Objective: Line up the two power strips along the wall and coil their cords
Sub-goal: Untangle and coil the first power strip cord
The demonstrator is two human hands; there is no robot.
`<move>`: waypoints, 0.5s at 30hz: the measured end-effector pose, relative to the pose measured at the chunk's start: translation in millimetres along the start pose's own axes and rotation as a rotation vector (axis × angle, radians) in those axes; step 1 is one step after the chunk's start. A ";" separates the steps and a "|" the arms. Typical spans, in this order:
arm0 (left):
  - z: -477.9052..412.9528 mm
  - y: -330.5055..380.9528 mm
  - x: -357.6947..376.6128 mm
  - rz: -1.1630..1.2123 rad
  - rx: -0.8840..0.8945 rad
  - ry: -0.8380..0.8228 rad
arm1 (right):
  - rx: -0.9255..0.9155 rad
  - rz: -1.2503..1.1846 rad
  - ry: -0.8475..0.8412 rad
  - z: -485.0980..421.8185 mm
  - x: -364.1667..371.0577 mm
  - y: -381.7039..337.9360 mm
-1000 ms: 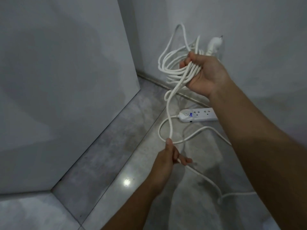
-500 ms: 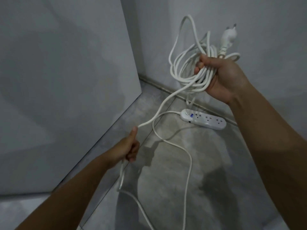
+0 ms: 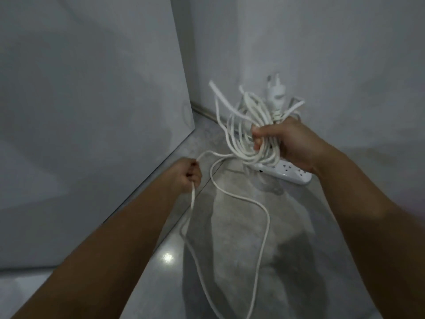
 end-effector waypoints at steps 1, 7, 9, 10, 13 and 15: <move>0.8 11.1 8.2 0.032 0.037 -0.002 | -0.010 0.091 0.030 0.3 2.4 5.1; 15.1 77.0 43.5 0.201 0.275 0.001 | 0.097 0.434 0.194 -4.8 10.9 57.2; 17.9 79.9 57.1 0.167 0.331 0.032 | 0.127 0.426 0.195 -9.8 19.5 68.4; 18.7 77.3 64.7 0.150 0.356 0.051 | 0.119 0.408 0.196 -12.0 25.5 71.4; 20.4 66.2 78.7 0.179 0.425 0.124 | 0.109 0.358 0.226 -18.6 37.4 72.3; 25.6 65.4 79.6 0.228 0.460 0.189 | 0.095 0.287 0.220 -21.3 38.8 69.6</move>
Point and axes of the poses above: each hand's wrist, its own z-axis away from the middle knuckle, its own x-axis out of the palm, y = z × x, the point moved 5 cm from there along -z, towards the middle knuckle, and after that the axes turned 2 degrees about y, right-handed, at the moved point
